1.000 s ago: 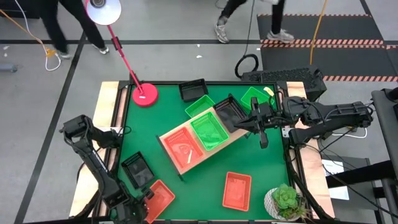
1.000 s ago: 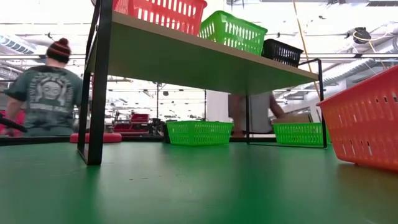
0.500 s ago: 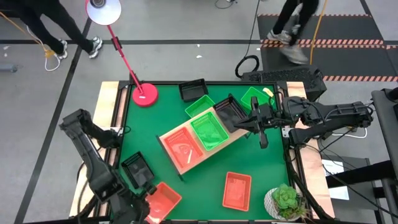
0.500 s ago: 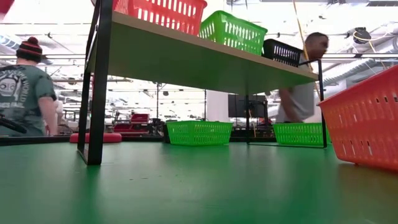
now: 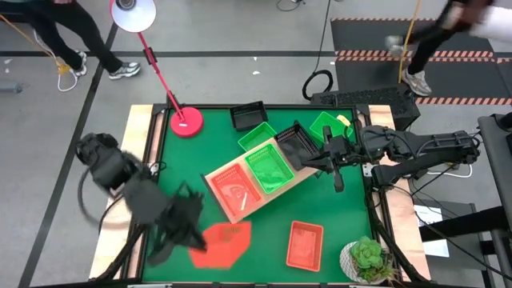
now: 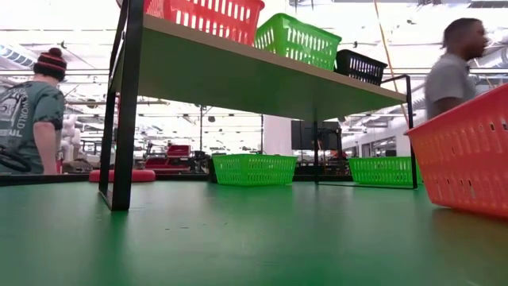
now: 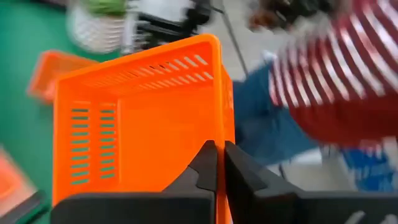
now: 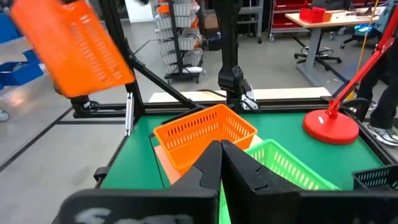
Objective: Stack baskets on shelf by color
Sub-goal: Stack the left orange bin on top of the orange bin on the shelf
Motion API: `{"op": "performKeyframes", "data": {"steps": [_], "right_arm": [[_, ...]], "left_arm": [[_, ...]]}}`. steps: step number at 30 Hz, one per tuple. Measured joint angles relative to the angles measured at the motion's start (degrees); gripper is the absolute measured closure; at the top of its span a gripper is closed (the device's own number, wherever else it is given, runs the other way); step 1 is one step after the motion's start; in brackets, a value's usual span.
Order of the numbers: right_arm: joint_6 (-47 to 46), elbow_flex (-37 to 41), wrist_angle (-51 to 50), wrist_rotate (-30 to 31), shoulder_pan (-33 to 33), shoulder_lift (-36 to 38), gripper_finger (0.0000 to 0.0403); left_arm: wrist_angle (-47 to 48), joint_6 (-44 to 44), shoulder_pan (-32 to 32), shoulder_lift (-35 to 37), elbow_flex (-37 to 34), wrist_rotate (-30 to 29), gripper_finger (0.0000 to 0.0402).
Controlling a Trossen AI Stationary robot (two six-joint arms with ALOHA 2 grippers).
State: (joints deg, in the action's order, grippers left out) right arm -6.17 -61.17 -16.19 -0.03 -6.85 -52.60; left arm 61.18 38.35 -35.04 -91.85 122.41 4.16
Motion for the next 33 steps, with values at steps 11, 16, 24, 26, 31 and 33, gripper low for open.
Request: {"op": "performKeyframes", "data": {"steps": [11, 16, 24, 26, 31, 33], "right_arm": [[0.0, 0.0, -4.3, 0.0, 0.0, 2.7, 0.0401], [0.0, 0.0, -6.0, 0.1, 0.0, 4.8, 0.0401], [1.1, 0.0, -8.2, 0.3, 0.1, 6.2, 0.0401], [1.3, 0.0, -8.8, 1.1, 0.2, 6.2, 0.0401], [1.8, 0.0, -9.5, 2.0, 0.2, 6.2, 0.0401], [2.7, 0.0, -9.6, 2.0, 0.5, 6.2, 0.0401]], "left_arm": [[4.7, 4.8, 12.7, -0.2, 3.7, -5.7, 0.0394], [7.1, 6.0, 15.5, -0.9, 3.6, -5.9, 0.0394], [10.4, 6.7, 17.1, -2.8, 3.6, -9.4, 0.0394], [11.6, 6.8, 16.3, -3.6, 3.6, -10.6, 0.0394], [13.4, 7.3, 15.0, -5.7, 3.6, -12.8, 0.0394], [13.1, 7.3, 14.1, -6.5, 3.6, -13.9, 0.0394]]}}
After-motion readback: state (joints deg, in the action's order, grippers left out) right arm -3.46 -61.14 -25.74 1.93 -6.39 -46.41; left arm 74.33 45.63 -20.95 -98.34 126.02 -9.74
